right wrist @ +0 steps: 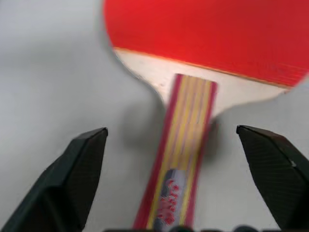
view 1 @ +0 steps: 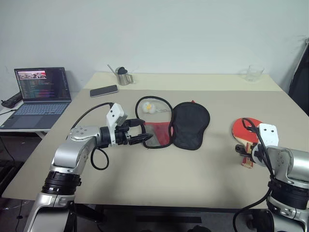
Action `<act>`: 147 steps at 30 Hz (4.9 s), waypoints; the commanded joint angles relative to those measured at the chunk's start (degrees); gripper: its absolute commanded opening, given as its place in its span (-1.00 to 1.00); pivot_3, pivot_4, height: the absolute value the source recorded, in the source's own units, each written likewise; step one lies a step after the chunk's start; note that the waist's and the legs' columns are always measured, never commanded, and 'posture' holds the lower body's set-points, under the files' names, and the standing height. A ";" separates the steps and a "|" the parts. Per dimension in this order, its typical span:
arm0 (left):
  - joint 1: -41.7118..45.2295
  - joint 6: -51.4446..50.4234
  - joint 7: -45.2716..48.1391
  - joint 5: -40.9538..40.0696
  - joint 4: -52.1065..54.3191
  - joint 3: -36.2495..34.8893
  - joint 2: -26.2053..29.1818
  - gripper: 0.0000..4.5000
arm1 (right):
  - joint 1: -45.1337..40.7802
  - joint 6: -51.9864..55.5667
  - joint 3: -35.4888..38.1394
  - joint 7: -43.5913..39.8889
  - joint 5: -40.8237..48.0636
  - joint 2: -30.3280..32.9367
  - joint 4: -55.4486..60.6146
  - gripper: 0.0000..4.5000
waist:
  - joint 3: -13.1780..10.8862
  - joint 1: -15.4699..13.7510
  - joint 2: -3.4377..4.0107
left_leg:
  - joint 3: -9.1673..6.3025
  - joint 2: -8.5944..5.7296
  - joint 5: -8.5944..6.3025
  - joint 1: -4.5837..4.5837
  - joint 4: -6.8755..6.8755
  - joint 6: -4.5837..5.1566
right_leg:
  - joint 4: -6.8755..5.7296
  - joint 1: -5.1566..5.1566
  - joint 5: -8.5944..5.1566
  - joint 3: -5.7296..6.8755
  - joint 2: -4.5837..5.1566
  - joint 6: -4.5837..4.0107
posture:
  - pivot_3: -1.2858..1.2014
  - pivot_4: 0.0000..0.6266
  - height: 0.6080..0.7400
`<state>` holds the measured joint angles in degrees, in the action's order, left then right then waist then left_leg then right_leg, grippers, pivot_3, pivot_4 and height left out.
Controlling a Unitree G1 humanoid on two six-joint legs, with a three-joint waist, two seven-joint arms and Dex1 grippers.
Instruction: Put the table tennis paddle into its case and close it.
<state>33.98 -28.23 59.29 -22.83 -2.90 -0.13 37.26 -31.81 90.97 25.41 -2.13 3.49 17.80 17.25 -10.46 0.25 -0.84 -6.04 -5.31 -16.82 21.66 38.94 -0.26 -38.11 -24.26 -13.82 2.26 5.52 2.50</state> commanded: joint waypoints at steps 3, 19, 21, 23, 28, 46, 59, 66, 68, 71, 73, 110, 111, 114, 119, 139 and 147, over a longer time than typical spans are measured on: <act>1.27 0.91 -1.40 0.25 1.59 -0.43 -0.68 0.76 | -0.99 -6.11 0.63 5.51 -3.75 -2.35 -1.97 0.99 | 0.01 0.05 0.01 | 0.02 0.00 0.00 0.00 -0.01 0.00 | -0.01 -0.02 0.00 -0.02 -0.01 0.00 | 0.03 -0.52 1.00; 0.40 -0.37 -5.58 0.65 3.63 -1.63 -0.44 0.76 | -5.41 -20.35 1.93 12.26 -3.68 -12.50 -15.18 0.76 | 0.10 2.24 -0.11 | 0.67 0.63 -0.07 -0.77 -0.14 0.11 | -0.05 0.31 0.28 -0.55 -0.59 -0.32 | 0.03 -0.52 1.00; 0.21 -0.52 -5.74 0.47 3.98 -1.84 -0.09 0.76 | -5.43 -20.99 1.97 12.40 -3.57 -12.37 -15.85 0.47 | 0.11 2.15 -0.12 | 0.73 0.76 -0.11 -0.79 -0.14 0.17 | -0.05 0.32 0.33 -0.55 -0.69 -0.39 | 0.03 -0.52 1.00; 0.06 -0.60 -6.04 0.49 4.21 -1.97 0.14 0.76 | -5.34 -21.61 1.96 12.56 -3.46 -12.24 -16.47 0.18 | 0.11 2.05 -0.12 | 0.74 0.84 -0.11 -0.79 -0.14 0.18 | -0.05 0.32 0.36 -0.54 -0.78 -0.44 | 0.03 -0.52 1.00; -0.18 -0.77 -6.75 0.22 4.64 -2.16 0.33 0.76 | -5.40 -22.59 1.37 12.79 -3.28 -11.95 -17.16 -0.49 | 0.12 1.91 -0.13 | 0.77 0.87 -0.11 -0.79 -0.13 0.18 | -0.02 0.31 0.38 -0.57 -0.82 -0.47 | 0.03 -0.52 1.00; -0.72 -0.04 -7.64 0.93 2.71 -3.69 2.37 0.76 | -25.68 -24.04 -3.02 14.63 -0.17 -18.27 -15.43 -0.51 | 0.04 2.83 -0.02 | 1.57 1.08 -0.04 -0.76 -0.58 0.03 | -0.04 -0.33 0.43 -1.48 -1.10 -0.48 | 0.03 -0.52 1.00; -6.54 -1.61 -8.91 0.19 7.64 -6.19 3.92 0.76 | -24.41 -31.00 -11.39 14.52 3.02 -28.95 -24.09 -0.51 | 0.05 2.83 -0.04 | 1.71 1.04 -0.01 0.29 -0.84 -0.10 | 0.12 -1.50 0.44 -1.57 -0.96 -0.50 | 0.03 -0.52 1.00; -8.31 -3.27 -9.86 -0.64 10.31 -7.61 4.66 0.76 | -22.96 -30.98 -12.29 14.73 5.43 -30.69 -26.53 -0.51 | 0.05 3.03 -0.04 | 1.75 1.05 -0.01 0.27 -0.85 -0.10 | 0.05 -1.53 0.44 -1.60 -0.97 -0.50 | 0.03 -0.52 1.00; -8.68 -3.57 -10.17 -0.76 10.84 -7.84 4.78 0.76 | -22.56 -30.92 -12.91 14.66 6.15 -31.18 -27.24 -0.51 | 0.05 3.09 -0.04 | 1.75 1.06 -0.01 0.25 -0.85 -0.10 | 0.03 -1.53 0.44 -1.62 -0.99 -0.50 | 0.03 -0.52 1.00; -9.18 -4.08 -10.55 -0.87 11.60 -8.16 4.85 0.76 | -22.17 -30.49 -13.53 14.41 7.30 -32.03 -28.13 -0.51 | 0.05 3.11 -0.04 | 1.76 1.07 -0.01 0.25 -0.86 -0.10 | 0.03 -1.53 0.44 -1.62 -1.00 -0.50 | 0.03 -0.52 1.00; -9.52 -4.36 -10.78 -1.00 12.08 -8.34 4.88 0.76 | -22.01 -30.61 -14.09 14.53 7.91 -32.28 -28.54 -0.51 | 0.05 3.11 -0.04 | 1.76 1.06 -0.01 0.26 -0.85 -0.10 | 0.04 -1.53 0.44 -1.62 -1.00 -0.50 | 0.03 -0.52 1.00; -11.31 -7.93 -12.25 -2.58 16.15 -8.24 6.21 0.76 | -17.31 -30.83 -15.11 23.04 17.01 -33.94 -31.40 -0.51 | 0.06 3.11 -0.05 | 1.78 1.07 -0.01 0.25 -0.83 -0.10 | 0.01 -1.53 0.44 -1.63 -1.00 -0.50 | 0.03 -0.52 1.00; -11.32 -7.98 -12.26 -2.65 16.19 -8.33 6.23 0.76 | -17.44 -30.85 -14.83 23.04 17.44 -34.01 -31.82 -0.51 | 0.06 3.11 -0.05 | 1.78 1.07 -0.01 0.25 -0.83 -0.10 | 0.00 -1.53 0.44 -1.63 -1.00 -0.50 | 0.03 -0.52 1.00; -11.37 -8.11 -12.43 -2.69 16.31 -8.37 6.25 0.76 | -17.78 -30.95 -13.76 23.41 18.58 -34.41 -32.93 -0.51 | 0.07 3.11 -0.06 | 1.78 1.07 -0.01 0.25 -0.83 -0.10 | 0.00 -1.53 0.44 -1.63 -1.00 -0.50 | 0.03 -0.52 1.00; -11.24 -8.27 -12.50 -2.68 16.27 -8.29 6.18 0.76 | -18.62 -32.01 -13.22 23.79 20.31 -34.31 -34.91 -0.51 | 0.08 3.11 -0.07 | 1.78 1.07 -0.01 0.24 -0.82 -0.10 | 0.00 -1.52 0.44 -1.63 -1.00 -0.50 | 0.03 -0.52 1.00; -10.97 -9.37 -12.91 -3.86 18.13 -8.16 5.91 0.76 | -19.25 -35.27 -13.28 25.54 24.98 -33.47 -38.78 0.52 | 0.25 3.08 -0.25 | 1.79 1.08 -0.01 0.15 -0.78 -0.10 | -0.03 -1.42 0.44 -1.63 -1.00 -0.50 | 0.03 -0.52 1.00; -10.69 -9.11 -13.22 -3.79 16.79 -8.92 6.00 0.76 | -19.39 -34.39 -14.83 24.62 25.56 -31.44 -36.22 0.99 | 0.29 3.03 -0.31 | 1.76 1.08 -0.02 -0.04 -0.73 -0.09 | -0.03 -1.20 0.44 -1.60 -1.01 -0.50 | 0.03 -0.52 1.00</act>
<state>22.10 -37.52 46.72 -26.12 12.99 -7.07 42.45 -52.81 55.77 11.08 22.88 28.31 -7.49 -21.50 -10.18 3.28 -1.15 -4.28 -4.23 -16.83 21.62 38.21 -0.35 -38.15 -25.46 -13.38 0.66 4.51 2.00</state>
